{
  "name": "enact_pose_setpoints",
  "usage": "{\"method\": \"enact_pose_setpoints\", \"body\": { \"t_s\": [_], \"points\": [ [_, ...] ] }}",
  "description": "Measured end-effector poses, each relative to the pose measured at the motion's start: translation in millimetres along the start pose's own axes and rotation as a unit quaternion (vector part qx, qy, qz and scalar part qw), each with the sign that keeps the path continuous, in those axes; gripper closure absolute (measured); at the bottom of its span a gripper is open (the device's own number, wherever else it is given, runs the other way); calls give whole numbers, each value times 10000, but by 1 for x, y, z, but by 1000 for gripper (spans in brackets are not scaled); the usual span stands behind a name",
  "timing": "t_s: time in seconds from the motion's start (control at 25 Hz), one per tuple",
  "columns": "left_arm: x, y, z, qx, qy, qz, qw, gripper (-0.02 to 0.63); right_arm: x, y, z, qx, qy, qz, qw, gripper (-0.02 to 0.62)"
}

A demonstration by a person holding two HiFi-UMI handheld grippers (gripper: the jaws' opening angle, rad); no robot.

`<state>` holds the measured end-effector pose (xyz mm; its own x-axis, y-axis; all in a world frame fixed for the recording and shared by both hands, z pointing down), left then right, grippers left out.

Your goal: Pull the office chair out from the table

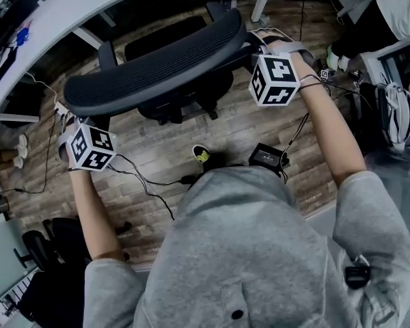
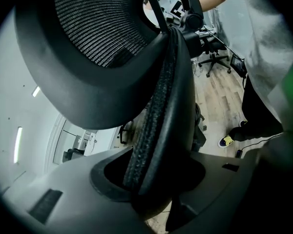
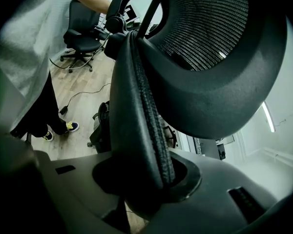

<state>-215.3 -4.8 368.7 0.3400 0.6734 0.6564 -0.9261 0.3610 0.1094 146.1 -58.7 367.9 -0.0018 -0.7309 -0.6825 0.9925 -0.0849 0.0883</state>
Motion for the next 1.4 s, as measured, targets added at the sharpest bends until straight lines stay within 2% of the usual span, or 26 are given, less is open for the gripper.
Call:
{"method": "enact_pose_setpoints", "body": {
  "t_s": [0.76, 1.0, 1.2, 1.28, 1.4],
  "points": [
    [76, 15, -72, -91, 7, -105, 9999, 423, -66, 14, -68, 132, 68, -36, 9999, 445],
    [104, 14, -95, -80, -50, -227, 9997, 411, -88, 23, -88, 283, 245, 234, 9990, 400],
    [119, 20, -110, 299, -324, -672, 9968, 342, -103, 25, -104, 498, 603, 346, 9963, 359],
    [126, 27, -117, 527, -568, -911, 9928, 300, -109, 26, -110, 574, 691, 331, 9954, 351],
    [134, 40, -128, 653, -786, -1327, 9859, 285, -112, 41, -119, 686, 636, 627, 9936, 350]
  ]
}}
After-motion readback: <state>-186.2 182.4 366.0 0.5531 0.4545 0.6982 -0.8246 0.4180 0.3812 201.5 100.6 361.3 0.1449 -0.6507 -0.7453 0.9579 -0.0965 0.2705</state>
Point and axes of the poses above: the fingertips, and each gripper's own axes: z forward along the fingers, x to its right, y out of its underside, the point moved 6 cm from there along -z, backward along the fingers, and after that the axes turned 14 degrees about -x, right-handed, at the moved point
